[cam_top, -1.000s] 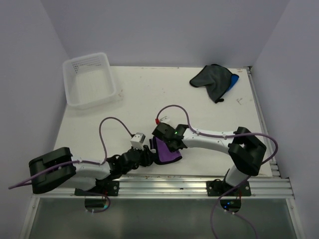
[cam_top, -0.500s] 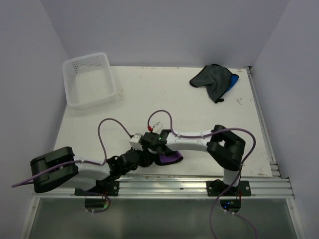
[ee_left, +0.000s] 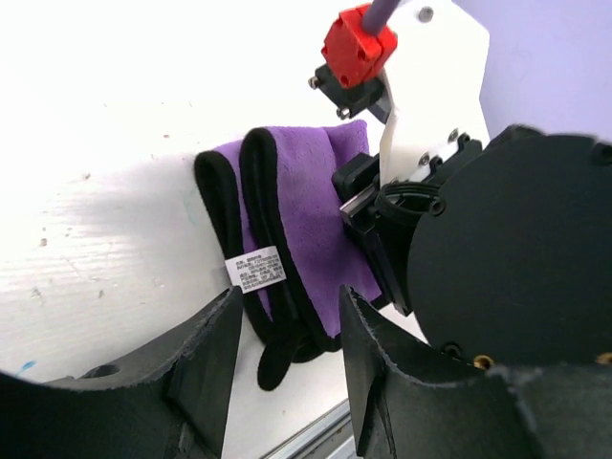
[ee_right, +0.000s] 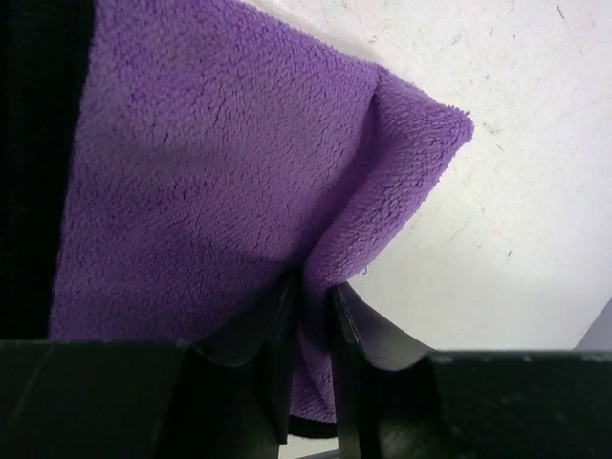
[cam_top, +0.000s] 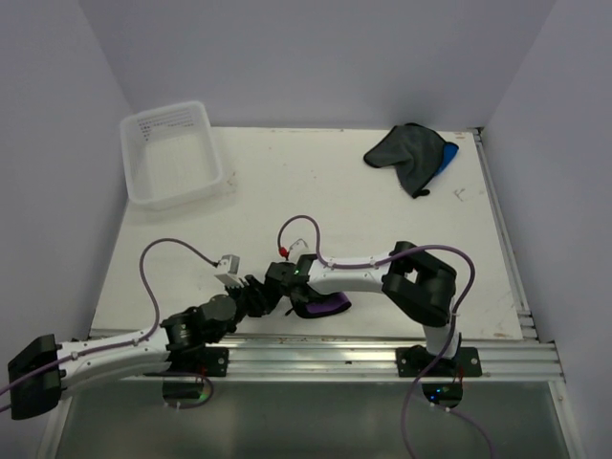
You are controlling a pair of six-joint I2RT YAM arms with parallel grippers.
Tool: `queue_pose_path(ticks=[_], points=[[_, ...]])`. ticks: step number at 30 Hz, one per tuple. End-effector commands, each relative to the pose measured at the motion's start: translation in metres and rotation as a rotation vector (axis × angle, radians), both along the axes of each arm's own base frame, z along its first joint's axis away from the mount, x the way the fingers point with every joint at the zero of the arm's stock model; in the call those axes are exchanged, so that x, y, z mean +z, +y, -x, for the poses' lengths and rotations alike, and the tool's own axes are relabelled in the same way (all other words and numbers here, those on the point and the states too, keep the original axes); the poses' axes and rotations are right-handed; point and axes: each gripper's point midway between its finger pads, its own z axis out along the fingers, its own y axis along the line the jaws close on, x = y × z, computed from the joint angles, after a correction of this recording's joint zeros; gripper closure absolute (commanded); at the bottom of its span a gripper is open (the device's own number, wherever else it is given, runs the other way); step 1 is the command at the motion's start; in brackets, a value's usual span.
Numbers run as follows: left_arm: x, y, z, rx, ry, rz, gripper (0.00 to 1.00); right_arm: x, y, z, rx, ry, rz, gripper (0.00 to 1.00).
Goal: Roll the towels
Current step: Roll the towel
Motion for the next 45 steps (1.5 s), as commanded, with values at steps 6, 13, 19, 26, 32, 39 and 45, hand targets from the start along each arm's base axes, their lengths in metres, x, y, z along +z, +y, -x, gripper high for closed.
queue_pose_path(ticks=[6, 13, 19, 26, 32, 39, 45], points=[[0.001, 0.033, -0.004, 0.136, 0.033, 0.012, 0.50, -0.010, 0.007, 0.003, -0.013, -0.015, 0.020, 0.57], [0.004, 0.036, -0.008, 0.150, 0.020, -0.037, 0.49, 0.002, 0.021, 0.004, -0.005, -0.009, -0.053, 0.50], [-0.004, 0.030, -0.007, 0.129, 0.023, -0.029, 0.50, 0.017, 0.027, 0.007, -0.012, -0.004, -0.137, 0.53], [-0.008, 0.025, -0.006, 0.103, 0.008, -0.038, 0.65, 0.033, 0.028, 0.007, -0.058, 0.008, -0.278, 0.46], [0.002, 0.017, -0.009, 0.075, -0.024, -0.060, 0.67, 0.055, 0.024, 0.004, -0.116, 0.031, -0.474, 0.45], [0.024, -0.012, -0.008, -0.052, -0.114, -0.065, 0.74, 0.065, -0.018, -0.014, -0.205, 0.027, -0.647, 0.60], [0.040, -0.054, -0.007, -0.200, -0.163, -0.083, 0.74, 0.059, -0.025, -0.026, -0.247, 0.068, -0.892, 0.61]])
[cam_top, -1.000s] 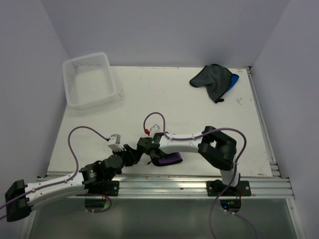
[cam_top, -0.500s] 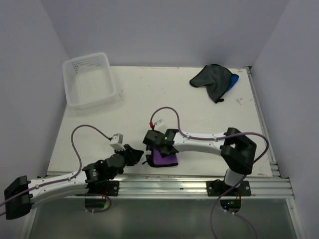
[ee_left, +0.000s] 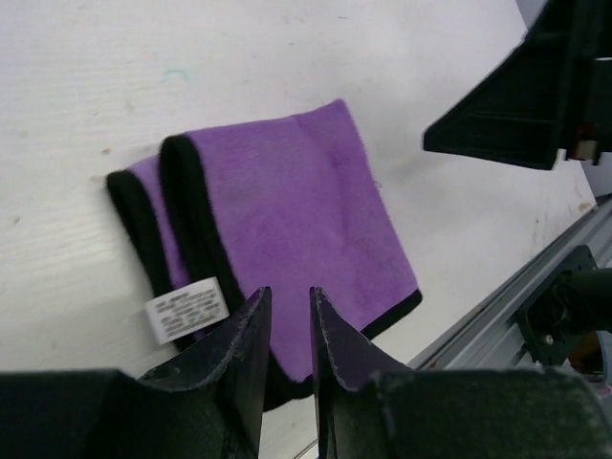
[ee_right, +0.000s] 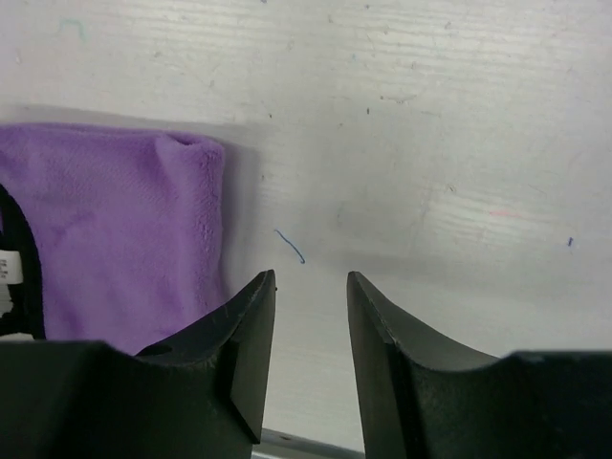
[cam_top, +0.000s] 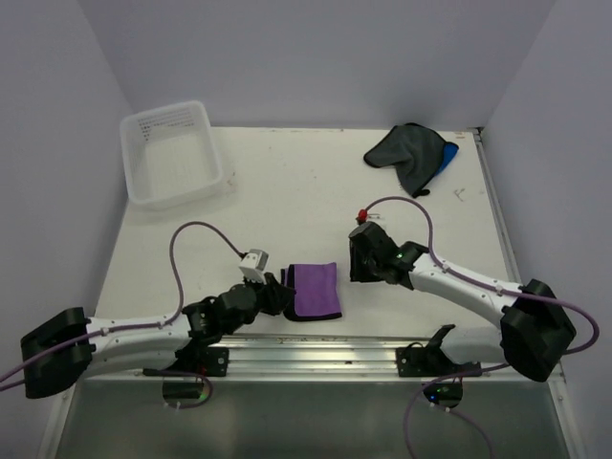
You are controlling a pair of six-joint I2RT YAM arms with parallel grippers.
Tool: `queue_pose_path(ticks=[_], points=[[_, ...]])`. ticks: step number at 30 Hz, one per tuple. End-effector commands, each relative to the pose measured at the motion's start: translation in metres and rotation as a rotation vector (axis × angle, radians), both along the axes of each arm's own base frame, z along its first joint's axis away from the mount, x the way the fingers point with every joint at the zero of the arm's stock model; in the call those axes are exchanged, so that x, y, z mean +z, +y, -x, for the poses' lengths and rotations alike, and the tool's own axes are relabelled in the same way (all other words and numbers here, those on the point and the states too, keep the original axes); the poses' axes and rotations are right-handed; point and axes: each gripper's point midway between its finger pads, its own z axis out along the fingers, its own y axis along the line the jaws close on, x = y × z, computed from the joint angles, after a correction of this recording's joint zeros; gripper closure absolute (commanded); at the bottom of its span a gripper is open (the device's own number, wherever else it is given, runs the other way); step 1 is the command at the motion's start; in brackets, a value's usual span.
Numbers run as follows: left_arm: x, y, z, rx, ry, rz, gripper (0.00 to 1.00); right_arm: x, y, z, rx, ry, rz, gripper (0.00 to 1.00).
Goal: Roll the towels
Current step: Roll the towel
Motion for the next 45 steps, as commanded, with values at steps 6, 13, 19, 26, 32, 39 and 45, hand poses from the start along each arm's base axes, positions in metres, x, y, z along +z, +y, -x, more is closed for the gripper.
queue_pose_path(ticks=[6, 13, 19, 26, 32, 39, 45], points=[[0.048, -0.072, -0.009, -0.187, -0.114, 0.087, 0.75, 0.002, 0.032, -0.021, 0.011, -0.018, -0.298, 0.73], [0.025, -0.104, -0.016, -0.233, -0.047, 0.006, 0.82, -0.019, 0.022, -0.037, -0.071, 0.004, -0.294, 0.96], [-0.004, -0.095, -0.022, -0.166, 0.013, -0.061, 0.88, -0.032, 0.038, -0.036, -0.036, 0.046, -0.345, 0.97], [-0.015, -0.075, -0.033, -0.092, -0.005, -0.166, 0.93, -0.032, 0.049, -0.039, -0.012, 0.050, -0.385, 0.97], [-0.047, -0.072, -0.030, -0.097, 0.063, -0.199, 0.98, -0.030, 0.056, -0.040, -0.003, 0.053, -0.422, 0.97], [-0.068, -0.066, -0.025, -0.101, 0.107, -0.182, 1.00, -0.027, 0.063, -0.038, 0.022, 0.062, -0.459, 0.99], [-0.067, -0.068, -0.025, -0.105, 0.106, -0.182, 1.00, -0.016, 0.062, -0.036, 0.029, 0.036, -0.479, 1.00]])
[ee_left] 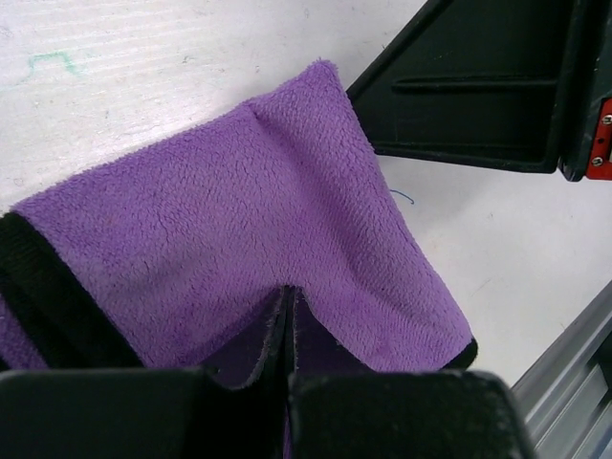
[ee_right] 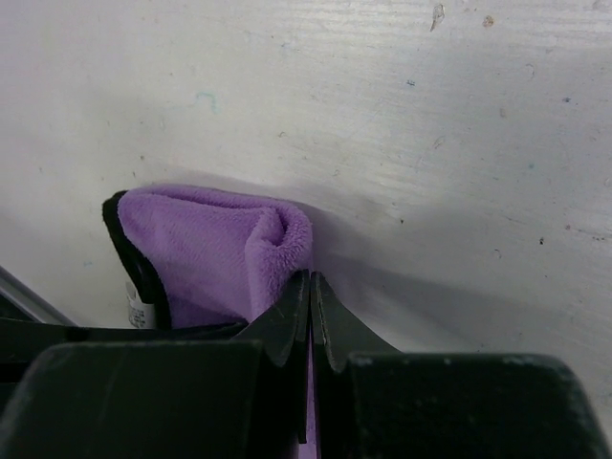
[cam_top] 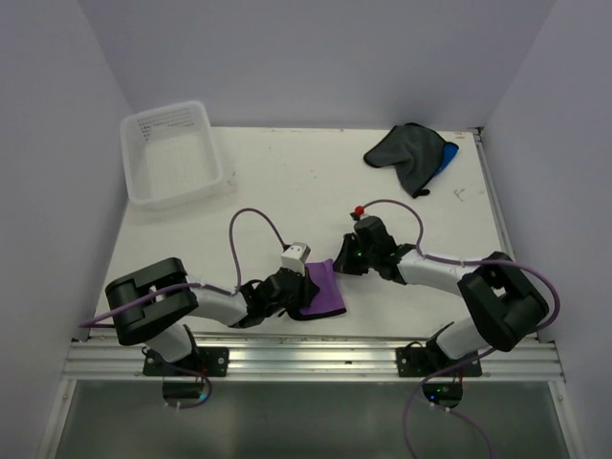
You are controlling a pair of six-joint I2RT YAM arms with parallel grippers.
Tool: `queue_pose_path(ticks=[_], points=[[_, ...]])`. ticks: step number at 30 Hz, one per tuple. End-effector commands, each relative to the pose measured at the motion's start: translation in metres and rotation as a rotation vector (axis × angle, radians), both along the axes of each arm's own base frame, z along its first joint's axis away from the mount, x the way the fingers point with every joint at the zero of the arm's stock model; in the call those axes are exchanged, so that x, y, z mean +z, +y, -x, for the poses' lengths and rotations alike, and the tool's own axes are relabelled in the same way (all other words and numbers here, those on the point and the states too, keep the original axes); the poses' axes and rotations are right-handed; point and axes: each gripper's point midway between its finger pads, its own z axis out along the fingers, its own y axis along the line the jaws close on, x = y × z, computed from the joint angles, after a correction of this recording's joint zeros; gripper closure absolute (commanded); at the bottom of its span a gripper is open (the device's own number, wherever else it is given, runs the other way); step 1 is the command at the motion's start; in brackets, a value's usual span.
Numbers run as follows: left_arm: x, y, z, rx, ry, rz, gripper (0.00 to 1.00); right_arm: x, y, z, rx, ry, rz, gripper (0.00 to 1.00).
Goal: Roll the towels
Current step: Roll the towel
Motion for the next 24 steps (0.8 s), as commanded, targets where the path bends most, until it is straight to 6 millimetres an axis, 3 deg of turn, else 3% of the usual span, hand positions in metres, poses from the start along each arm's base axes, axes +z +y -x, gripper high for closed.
queue_pose_path(ticks=[1, 19, 24], points=[[-0.013, 0.008, 0.003, 0.008, 0.026, -0.029, 1.00, 0.018, 0.006, -0.001, 0.010, -0.042, -0.057, 1.00], [-0.017, 0.007, 0.006, -0.002, 0.042, -0.029, 1.00, 0.016, 0.025, 0.005, 0.071, -0.039, -0.099, 1.00], [-0.016, 0.006, 0.006, -0.003, 0.043, -0.027, 1.00, 0.006, 0.030, 0.008, 0.081, -0.015, -0.097, 1.00]])
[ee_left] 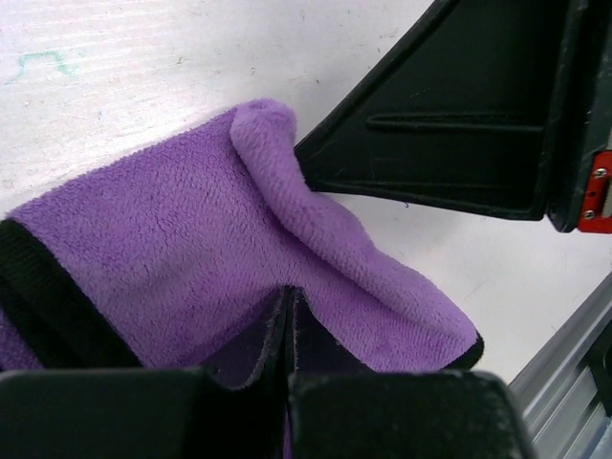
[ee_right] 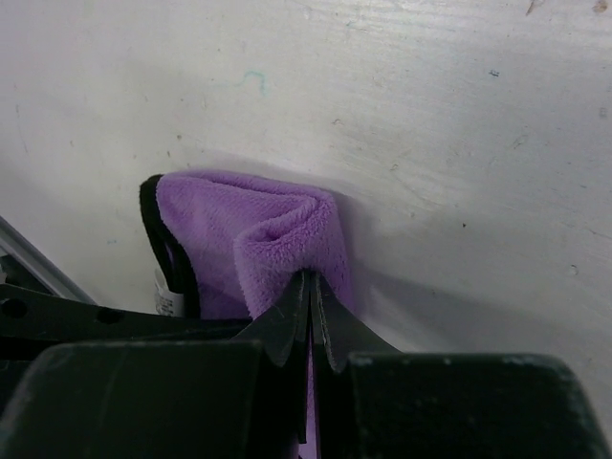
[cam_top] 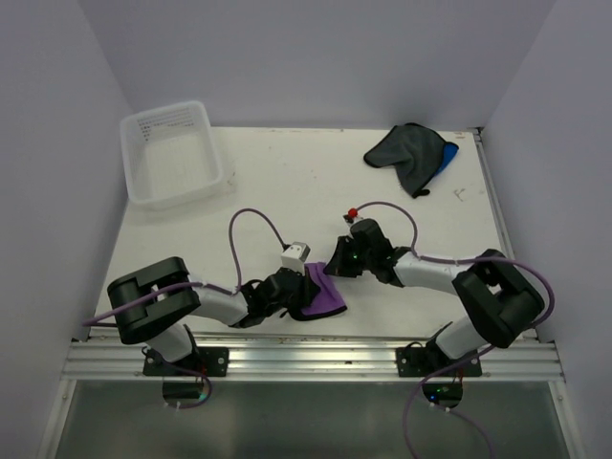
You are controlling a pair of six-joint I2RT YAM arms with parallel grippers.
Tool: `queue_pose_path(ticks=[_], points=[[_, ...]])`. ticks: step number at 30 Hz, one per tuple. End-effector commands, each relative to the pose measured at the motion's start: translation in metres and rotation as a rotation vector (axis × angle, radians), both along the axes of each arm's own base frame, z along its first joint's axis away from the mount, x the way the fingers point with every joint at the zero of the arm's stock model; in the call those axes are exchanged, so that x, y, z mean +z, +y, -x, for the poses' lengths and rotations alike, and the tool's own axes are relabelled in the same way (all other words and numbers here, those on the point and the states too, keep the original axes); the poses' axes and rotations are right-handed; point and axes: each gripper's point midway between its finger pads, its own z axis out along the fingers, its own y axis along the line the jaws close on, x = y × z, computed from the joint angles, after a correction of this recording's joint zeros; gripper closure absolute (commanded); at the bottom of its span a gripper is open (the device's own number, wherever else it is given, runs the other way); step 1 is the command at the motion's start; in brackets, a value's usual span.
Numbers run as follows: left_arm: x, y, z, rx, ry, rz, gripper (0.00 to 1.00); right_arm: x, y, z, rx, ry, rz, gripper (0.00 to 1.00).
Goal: Roll the towels
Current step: Roll the towel
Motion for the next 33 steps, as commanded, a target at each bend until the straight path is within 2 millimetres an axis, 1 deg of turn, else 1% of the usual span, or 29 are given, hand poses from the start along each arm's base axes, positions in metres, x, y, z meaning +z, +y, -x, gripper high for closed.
queue_pose_path(ticks=[1, 11, 16, 17, 19, 20, 22, 23, 24, 25, 26, 29, 31, 32, 33], points=[[-0.016, 0.009, 0.006, -0.005, 0.032, -0.047, 1.00, 0.002, 0.012, -0.002, 0.018, -0.003, -0.042, 1.00], [-0.017, 0.008, 0.006, -0.011, 0.032, -0.049, 1.00, -0.009, 0.018, 0.002, 0.028, 0.009, -0.021, 1.00], [-0.011, 0.009, 0.004, -0.003, 0.020, -0.047, 1.00, -0.020, 0.014, 0.007, 0.031, 0.020, 0.038, 1.00], [-0.006, 0.009, 0.003, 0.002, 0.011, -0.039, 1.00, -0.021, 0.013, 0.006, 0.028, 0.017, 0.048, 1.00], [-0.003, 0.014, 0.002, 0.012, -0.001, -0.055, 1.00, -0.022, 0.011, 0.007, 0.032, 0.018, 0.062, 1.00], [0.008, 0.015, 0.000, 0.018, -0.017, -0.036, 1.00, -0.023, 0.011, 0.007, 0.030, 0.017, 0.067, 1.00], [0.014, 0.022, -0.002, 0.041, -0.036, -0.051, 1.00, -0.023, 0.010, 0.008, 0.035, 0.013, 0.081, 1.00], [0.026, 0.023, -0.005, 0.051, -0.058, -0.031, 1.00, -0.022, 0.010, 0.007, 0.035, 0.010, 0.086, 1.00], [0.026, 0.029, -0.007, 0.069, -0.066, -0.054, 1.00, -0.022, 0.009, 0.007, 0.034, 0.007, 0.090, 1.00], [0.031, 0.031, -0.008, 0.078, -0.078, -0.051, 1.00, -0.021, 0.010, 0.007, 0.037, 0.004, 0.090, 1.00], [0.042, 0.032, -0.011, 0.092, -0.097, -0.031, 1.00, -0.022, 0.009, 0.007, 0.036, 0.005, 0.094, 1.00], [0.049, 0.040, -0.020, 0.125, -0.126, -0.031, 1.00, -0.022, 0.008, 0.009, 0.039, 0.001, 0.106, 1.00], [0.054, 0.037, -0.024, 0.120, -0.141, -0.011, 1.00, -0.023, 0.008, 0.010, 0.042, 0.002, 0.111, 1.00], [0.052, 0.037, -0.027, 0.121, -0.142, -0.013, 1.00, -0.023, 0.008, 0.010, 0.042, 0.001, 0.110, 1.00], [0.055, 0.033, -0.028, 0.112, -0.150, 0.004, 1.00, -0.023, 0.008, 0.010, 0.043, 0.001, 0.112, 1.00]])
